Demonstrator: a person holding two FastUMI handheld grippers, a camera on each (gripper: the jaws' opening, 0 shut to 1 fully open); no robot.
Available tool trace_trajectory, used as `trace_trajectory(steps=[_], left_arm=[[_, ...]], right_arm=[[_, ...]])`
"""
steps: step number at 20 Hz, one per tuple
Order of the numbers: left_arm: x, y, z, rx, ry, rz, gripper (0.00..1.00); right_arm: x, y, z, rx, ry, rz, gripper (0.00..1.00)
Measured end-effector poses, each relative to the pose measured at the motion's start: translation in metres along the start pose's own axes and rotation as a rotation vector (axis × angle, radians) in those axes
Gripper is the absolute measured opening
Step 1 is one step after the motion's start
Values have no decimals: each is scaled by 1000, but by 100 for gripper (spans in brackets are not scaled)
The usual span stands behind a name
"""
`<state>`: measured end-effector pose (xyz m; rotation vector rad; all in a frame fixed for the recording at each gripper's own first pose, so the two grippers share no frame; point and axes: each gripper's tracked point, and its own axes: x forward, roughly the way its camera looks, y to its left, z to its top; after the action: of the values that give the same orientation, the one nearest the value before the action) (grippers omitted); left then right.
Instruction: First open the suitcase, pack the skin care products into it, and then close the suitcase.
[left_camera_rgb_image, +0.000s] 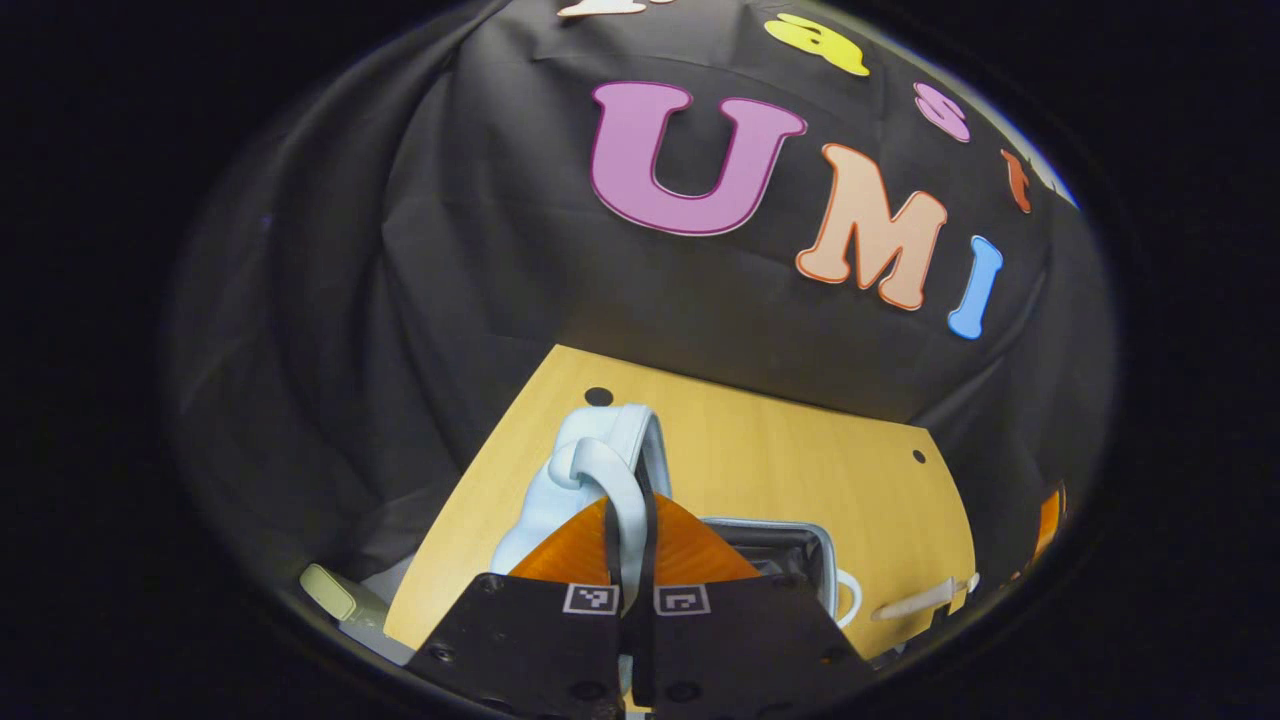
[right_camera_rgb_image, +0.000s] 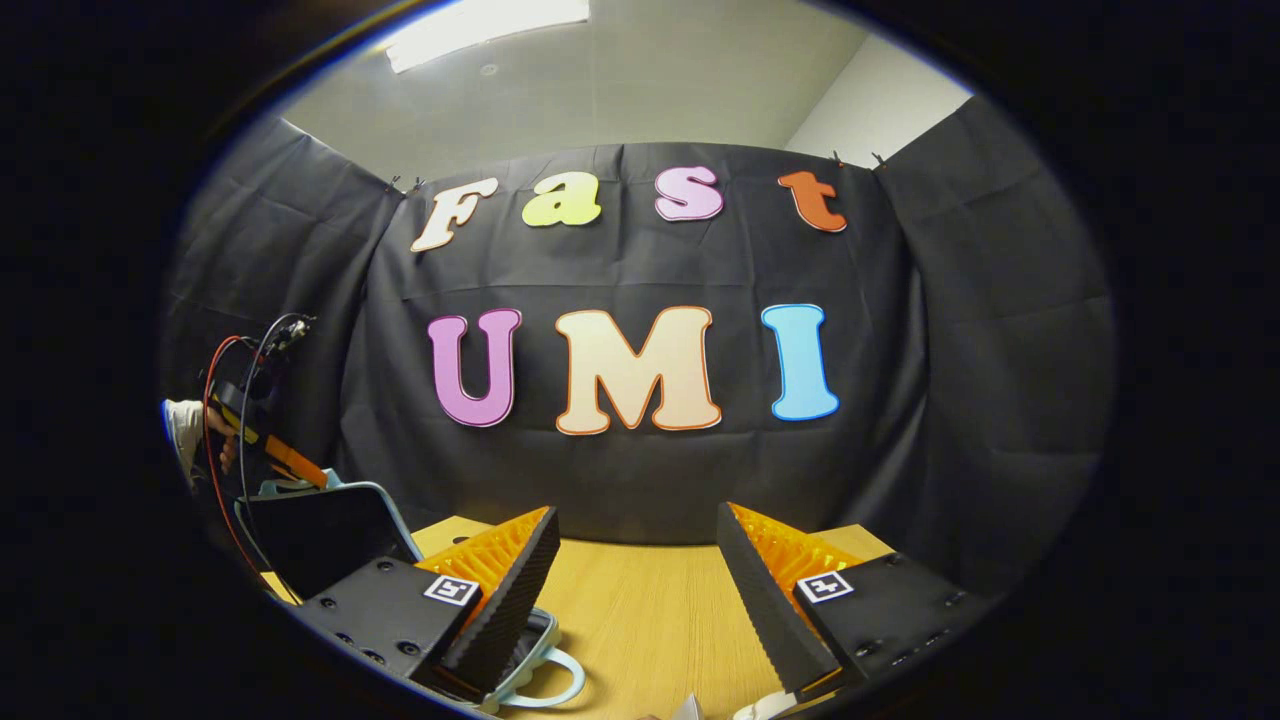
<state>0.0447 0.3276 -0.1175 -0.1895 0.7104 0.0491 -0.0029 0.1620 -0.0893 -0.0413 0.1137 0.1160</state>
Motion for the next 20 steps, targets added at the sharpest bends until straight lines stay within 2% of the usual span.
trace_trajectory(steps=[8, 12, 14, 20], left_arm=[[25, 97, -26, -136, 61, 109, 0], [39, 144, -57, -151, 123, 212, 0], [45, 168, -68, -128, 140, 269, 0], [63, 196, -106, -190, 180, 353, 0]], right_arm=[[0, 6, -13, 18, 51, -26, 99], [-3, 11, -18, 29, 74, -23, 99], [-3, 12, -18, 20, 73, -23, 99], [-6, 13, -20, -8, 90, -17, 99]])
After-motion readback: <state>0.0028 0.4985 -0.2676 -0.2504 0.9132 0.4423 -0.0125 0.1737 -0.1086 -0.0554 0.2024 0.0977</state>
